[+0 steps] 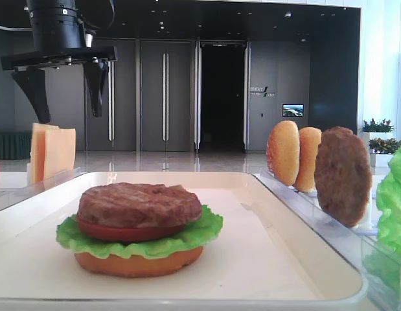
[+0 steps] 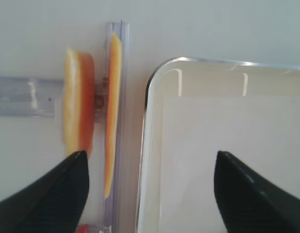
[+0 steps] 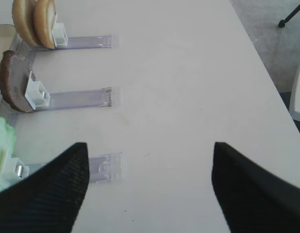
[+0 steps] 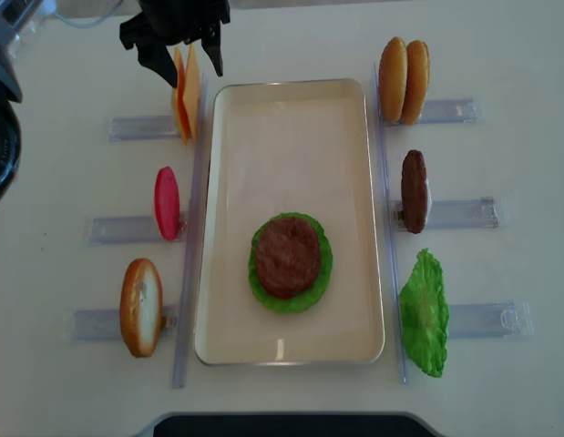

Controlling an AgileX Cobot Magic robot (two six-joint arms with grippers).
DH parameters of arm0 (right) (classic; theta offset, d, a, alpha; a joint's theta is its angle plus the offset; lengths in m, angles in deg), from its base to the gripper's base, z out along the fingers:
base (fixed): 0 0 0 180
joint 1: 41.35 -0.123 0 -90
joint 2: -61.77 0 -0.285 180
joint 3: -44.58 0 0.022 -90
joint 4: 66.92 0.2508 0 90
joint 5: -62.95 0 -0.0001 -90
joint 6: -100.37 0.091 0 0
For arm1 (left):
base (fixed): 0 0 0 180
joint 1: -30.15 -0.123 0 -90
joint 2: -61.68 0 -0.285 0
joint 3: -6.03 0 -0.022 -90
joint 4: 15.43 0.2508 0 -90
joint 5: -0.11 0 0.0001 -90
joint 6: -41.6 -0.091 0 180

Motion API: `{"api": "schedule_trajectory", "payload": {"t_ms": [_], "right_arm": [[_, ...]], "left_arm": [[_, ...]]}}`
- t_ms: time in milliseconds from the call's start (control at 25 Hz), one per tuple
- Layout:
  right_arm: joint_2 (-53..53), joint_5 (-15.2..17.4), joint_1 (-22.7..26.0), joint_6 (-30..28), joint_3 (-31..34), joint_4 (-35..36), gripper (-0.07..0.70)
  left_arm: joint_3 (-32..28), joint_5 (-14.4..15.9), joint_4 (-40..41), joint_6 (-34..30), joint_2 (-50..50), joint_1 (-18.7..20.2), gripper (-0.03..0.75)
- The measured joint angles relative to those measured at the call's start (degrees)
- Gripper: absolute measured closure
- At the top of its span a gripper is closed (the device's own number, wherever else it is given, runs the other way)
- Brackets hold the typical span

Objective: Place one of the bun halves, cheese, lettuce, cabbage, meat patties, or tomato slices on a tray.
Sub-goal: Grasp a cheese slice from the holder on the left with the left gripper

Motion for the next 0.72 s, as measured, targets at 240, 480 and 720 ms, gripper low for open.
{"api": "schedule_trajectory", "payload": {"t_ms": [240, 480, 720], "right_arm": [[0.00, 0.00, 0.00, 0.00, 0.00, 0.00, 0.100], [0.00, 0.00, 0.00, 0.00, 0.00, 0.00, 0.100], [0.00, 0.00, 0.00, 0.00, 0.00, 0.00, 0.100]], "left_arm": [[4.39, 0.18, 0.51, 0.05, -0.22, 0.00, 0.104], [5.14, 0.24, 0.96, 0.05, -2.43, 0.00, 0.107], [5.14, 0.24, 1.00, 0.06, -5.28, 0.00, 0.108]]}}
